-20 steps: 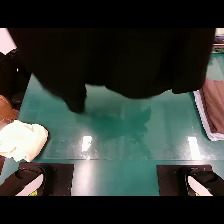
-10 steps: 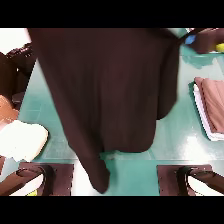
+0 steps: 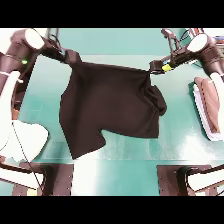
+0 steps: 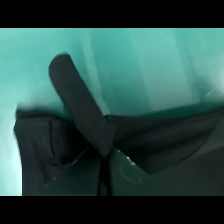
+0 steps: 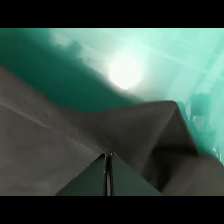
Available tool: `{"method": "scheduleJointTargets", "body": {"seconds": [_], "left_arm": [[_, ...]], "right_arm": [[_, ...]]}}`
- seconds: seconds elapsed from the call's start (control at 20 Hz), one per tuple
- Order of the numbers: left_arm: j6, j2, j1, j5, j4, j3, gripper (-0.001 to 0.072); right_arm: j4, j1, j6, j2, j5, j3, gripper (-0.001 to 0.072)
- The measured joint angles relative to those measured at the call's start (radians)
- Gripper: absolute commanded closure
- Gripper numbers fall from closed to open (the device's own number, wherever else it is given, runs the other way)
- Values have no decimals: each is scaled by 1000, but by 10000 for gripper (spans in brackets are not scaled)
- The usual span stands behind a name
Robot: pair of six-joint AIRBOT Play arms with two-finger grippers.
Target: Fold the shirts.
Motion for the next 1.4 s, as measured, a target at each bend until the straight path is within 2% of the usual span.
{"method": "scheduleJointTargets", "body": {"seconds": [0.1, 0.15, 0.2, 0.25, 0.45, 0.5, 0.55, 0.6, 0.9, 1.15, 1.25, 1.4], "left_arm": [[-3, -40, 0, 32, 8, -4, 676], [-3, -55, 0, 43, 11, -6, 546], [-3, -64, 0, 50, 16, -7, 289], [-3, -69, 1, 58, 26, -8, 217], [-4, -83, -1, 58, 21, -9, 217], [-4, -85, 1, 47, 21, -7, 217], [-5, -85, 6, 32, 23, -2, 218], [-6, -86, 11, 13, 23, 8, 217], [-6, -68, 118, -206, 23, 60, 218], [-11, -47, 232, -389, 8, 16, 218], [-14, -4, 263, -408, 2, -68, 217], [-14, 124, 282, -368, -9, -290, 217]], "right_arm": [[0, -1, 3, -39, -45, 0, 695], [2, -2, 3, -53, -68, 0, 695], [8, -2, 3, -65, -82, 0, 695], [8, -2, 4, -75, -96, 0, 694], [29, -2, 5, -94, -123, 0, 689], [29, -2, 5, -96, -125, 0, 596], [32, -4, 6, -97, -126, 0, 386], [35, -7, 6, -98, -117, 1, 305], [35, -85, -8, -25, 25, -43, 306], [32, -196, -30, 153, 85, -265, 306], [28, -230, -42, 229, 101, -372, 306], [32, -263, -50, 340, 108, -510, 306]]}}
